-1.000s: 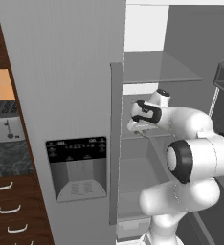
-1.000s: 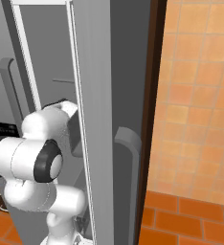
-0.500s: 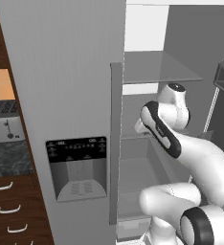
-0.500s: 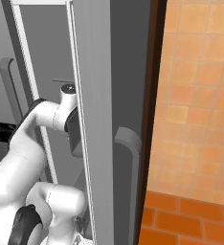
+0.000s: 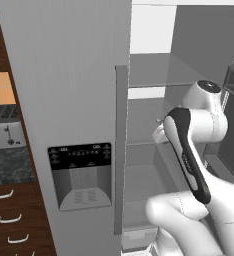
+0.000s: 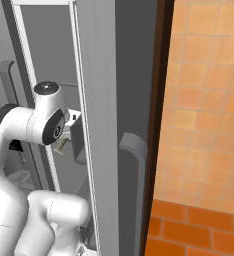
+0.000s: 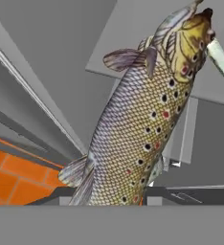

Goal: Place one tomato and one fish in each tupperware on the nearby counter, to pack two identical lunches.

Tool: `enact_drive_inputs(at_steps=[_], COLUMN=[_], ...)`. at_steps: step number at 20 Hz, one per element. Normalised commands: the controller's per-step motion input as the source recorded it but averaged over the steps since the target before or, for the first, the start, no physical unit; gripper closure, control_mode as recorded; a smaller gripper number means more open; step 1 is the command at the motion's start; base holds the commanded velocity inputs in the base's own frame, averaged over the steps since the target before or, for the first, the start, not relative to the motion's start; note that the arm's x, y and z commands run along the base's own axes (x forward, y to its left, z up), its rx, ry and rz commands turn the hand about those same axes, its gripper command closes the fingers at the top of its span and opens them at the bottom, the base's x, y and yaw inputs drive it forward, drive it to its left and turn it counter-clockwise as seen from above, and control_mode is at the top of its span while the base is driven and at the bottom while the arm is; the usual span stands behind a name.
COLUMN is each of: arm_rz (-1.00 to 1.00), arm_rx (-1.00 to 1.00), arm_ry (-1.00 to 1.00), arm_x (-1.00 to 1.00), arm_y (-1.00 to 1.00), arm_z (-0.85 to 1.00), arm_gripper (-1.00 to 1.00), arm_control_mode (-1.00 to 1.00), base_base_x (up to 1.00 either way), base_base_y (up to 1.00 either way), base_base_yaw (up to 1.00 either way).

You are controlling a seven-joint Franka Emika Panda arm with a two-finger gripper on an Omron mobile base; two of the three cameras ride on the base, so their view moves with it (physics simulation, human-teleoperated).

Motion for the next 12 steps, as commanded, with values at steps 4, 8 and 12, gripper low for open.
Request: enact_drive_inputs(at_steps=[4,8,12], arm_rz=[0.0,0.0,0.0], arm_rx=[-0.01,0.0,0.0], arm_ry=[0.0,-0.01,0.0], arm_x=[-0.72,-0.61,0.0], arm_y=[0.0,0.0,0.0], arm_z=[0.5,0.57,0.0], arm_gripper=[1.0,1.0,1.0], arm_control_mode=[-1.0,-1.0,1.0], base_base_x=[0.0,0.0,-0.95], base_base_y=[0.0,0.0,0.1], base_base_yaw=[0.0,0.0,0.0])
